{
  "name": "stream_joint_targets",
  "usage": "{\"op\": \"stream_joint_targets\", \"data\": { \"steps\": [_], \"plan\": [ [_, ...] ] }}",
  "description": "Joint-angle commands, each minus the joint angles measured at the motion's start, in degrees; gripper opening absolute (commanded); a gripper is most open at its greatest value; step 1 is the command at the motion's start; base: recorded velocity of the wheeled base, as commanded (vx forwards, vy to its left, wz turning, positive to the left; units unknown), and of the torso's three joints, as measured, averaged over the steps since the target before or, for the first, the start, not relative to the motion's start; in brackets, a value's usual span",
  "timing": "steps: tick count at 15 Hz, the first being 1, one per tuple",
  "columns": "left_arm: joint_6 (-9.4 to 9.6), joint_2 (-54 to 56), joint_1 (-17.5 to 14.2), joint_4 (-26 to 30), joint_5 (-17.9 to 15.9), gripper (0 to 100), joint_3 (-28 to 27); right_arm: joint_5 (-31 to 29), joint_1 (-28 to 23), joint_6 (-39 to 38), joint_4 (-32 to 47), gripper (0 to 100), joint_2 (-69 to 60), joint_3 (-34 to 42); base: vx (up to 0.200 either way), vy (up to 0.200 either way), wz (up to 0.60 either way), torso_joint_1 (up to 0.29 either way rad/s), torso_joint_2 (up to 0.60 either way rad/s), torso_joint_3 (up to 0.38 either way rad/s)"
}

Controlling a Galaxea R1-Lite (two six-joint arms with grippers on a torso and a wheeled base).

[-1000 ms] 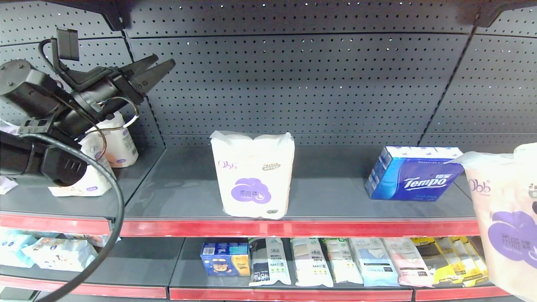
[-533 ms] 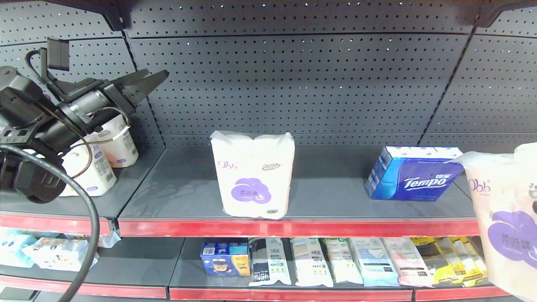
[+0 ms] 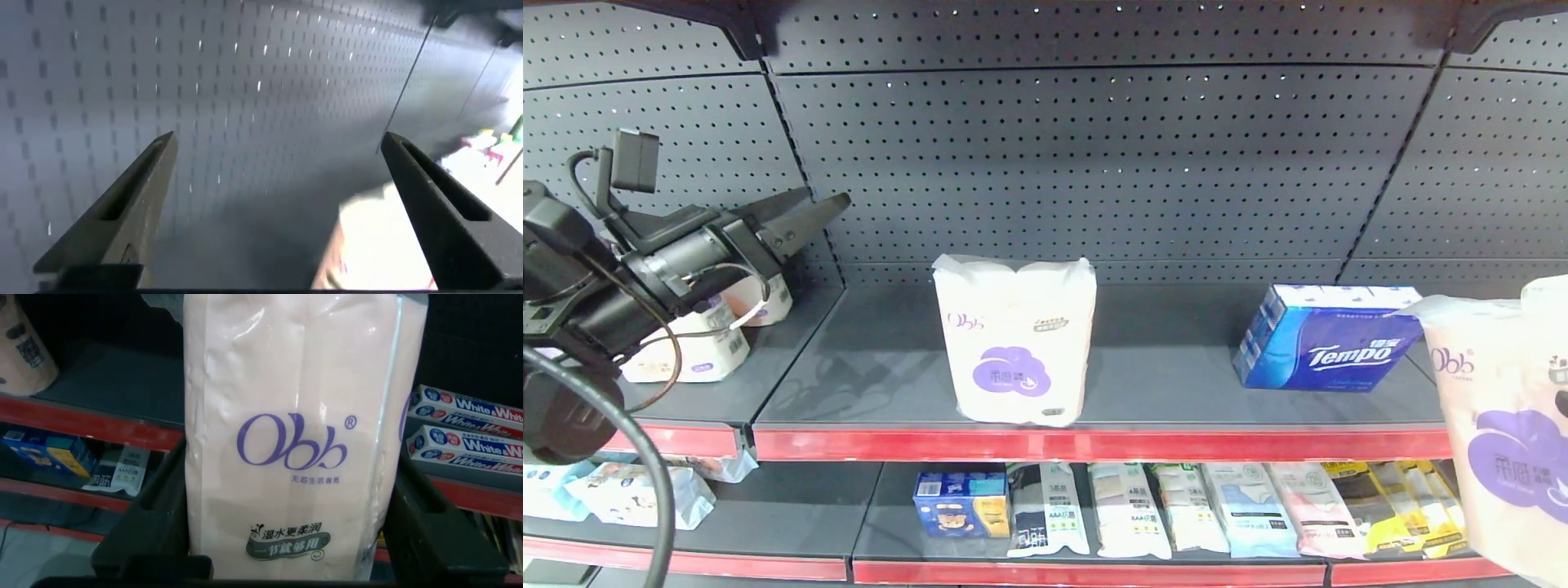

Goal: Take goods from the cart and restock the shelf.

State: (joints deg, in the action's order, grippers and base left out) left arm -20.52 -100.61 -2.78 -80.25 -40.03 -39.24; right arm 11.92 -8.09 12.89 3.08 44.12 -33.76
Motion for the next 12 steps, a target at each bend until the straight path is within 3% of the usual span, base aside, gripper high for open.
{"op": "stream_joint_targets", "data": {
  "steps": [1,3,5,6,8,10,12],
  "plan": [
    [1.71,4.37,-0.03,0.27,-0.04,100,6.9,0.47,0.01,0.03,-0.01,0,0.44,0.01,0.0,0.0,0.0,0.0,0.0,0.0],
    [3.55,7.36,-0.12,0.71,-0.04,100,12.08,0.56,0.01,0.03,-0.01,0,0.53,0.01,0.0,0.0,0.0,0.0,0.0,0.0],
    [6.89,10.96,-0.74,2.29,0.22,100,18.5,1.17,0.01,0.03,-0.01,0,0.44,-0.35,0.0,0.0,0.0,0.0,0.0,0.0],
    [8.3,12.02,-1.09,2.99,1.8,100,20.78,1.44,0.01,0.03,0.08,0,0.62,-0.79,0.0,0.0,0.0,0.0,0.0,0.0],
    [9.79,13.25,-0.82,3.17,9.62,100,23.6,1.52,0.18,0.03,0.08,0,0.53,-0.96,0.0,0.0,0.0,0.0,0.0,0.0],
    [10.06,18.08,-0.65,5.28,10.94,100,26.85,1.44,1.41,0.03,0.17,0,-0.61,-0.96,0.0,0.0,0.0,0.0,0.0,0.0],
    [12.08,23.18,-0.91,12.49,11.82,100,27.2,1.52,1.5,0.03,0.17,0,-1.32,-1.05,0.0,0.0,0.0,0.0,0.0,0.0]
  ]
}}
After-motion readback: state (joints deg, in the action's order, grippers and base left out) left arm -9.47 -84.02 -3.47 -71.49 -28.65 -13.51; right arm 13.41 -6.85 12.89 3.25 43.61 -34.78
